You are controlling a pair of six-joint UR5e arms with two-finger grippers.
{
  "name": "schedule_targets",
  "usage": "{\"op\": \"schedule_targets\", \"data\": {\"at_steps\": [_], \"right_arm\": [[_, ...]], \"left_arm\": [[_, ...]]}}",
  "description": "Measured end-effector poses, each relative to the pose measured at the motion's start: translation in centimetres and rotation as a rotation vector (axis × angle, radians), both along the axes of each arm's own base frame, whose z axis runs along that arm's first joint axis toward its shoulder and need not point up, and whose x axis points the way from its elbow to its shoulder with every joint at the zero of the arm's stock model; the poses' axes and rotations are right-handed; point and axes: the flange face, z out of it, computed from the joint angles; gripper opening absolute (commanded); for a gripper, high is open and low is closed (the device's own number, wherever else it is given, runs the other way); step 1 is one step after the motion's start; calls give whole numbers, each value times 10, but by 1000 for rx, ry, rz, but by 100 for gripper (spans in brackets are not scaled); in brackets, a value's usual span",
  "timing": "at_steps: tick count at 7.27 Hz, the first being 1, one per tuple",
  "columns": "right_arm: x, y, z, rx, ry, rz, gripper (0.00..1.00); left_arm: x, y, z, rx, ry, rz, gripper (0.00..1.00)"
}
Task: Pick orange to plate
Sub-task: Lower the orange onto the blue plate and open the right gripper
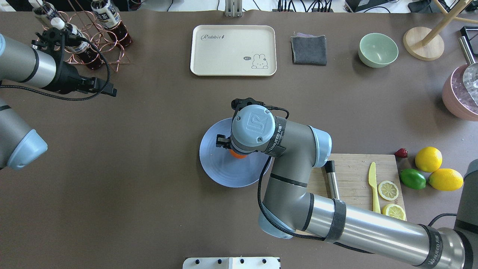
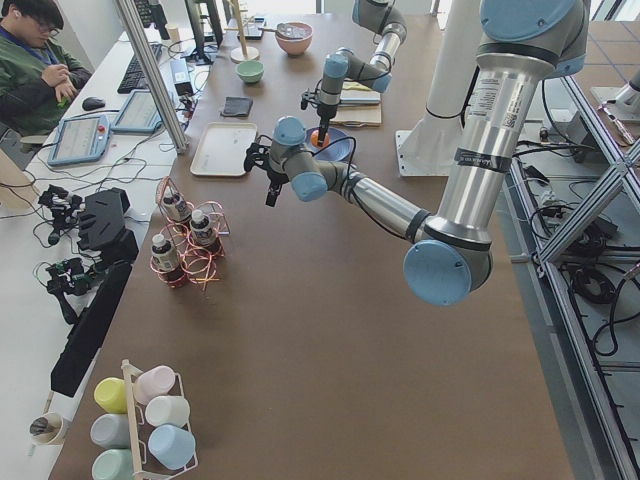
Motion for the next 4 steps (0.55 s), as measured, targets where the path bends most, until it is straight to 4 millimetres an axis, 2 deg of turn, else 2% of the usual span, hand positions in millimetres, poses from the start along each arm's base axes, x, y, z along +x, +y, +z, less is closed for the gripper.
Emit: {"op": "schedule_targets", "data": {"at_steps": [2,3,4], "right_arm": [[1,0,-3,-20,-10,17,100],[10,-11,-2,-26,-10,27,100],[28,-31,5,-38,-6,27,100]], "left_arm": [[0,0,2,-3,-2,1,98],[-1,2,6,-8,-5,2,98],[-6,3,14,-9,-17,14,98]]}}
